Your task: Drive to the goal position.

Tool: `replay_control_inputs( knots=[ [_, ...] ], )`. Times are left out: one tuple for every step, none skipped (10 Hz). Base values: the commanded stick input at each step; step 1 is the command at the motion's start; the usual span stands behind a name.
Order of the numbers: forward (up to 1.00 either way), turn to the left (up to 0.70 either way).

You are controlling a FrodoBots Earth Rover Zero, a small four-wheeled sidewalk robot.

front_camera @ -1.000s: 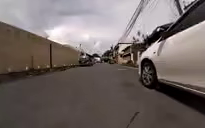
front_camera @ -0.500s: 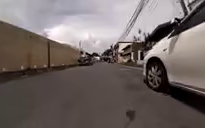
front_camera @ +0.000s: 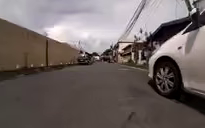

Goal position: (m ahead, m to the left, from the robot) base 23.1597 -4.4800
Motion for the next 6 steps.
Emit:
replay_control_inputs(
  knots=[
    [0.70,0.00],
    [0.70,0.00],
    [0.70,0.00],
    [0.70,0.00],
    [0.70,0.00],
    [0.70,0.00]
  ],
)
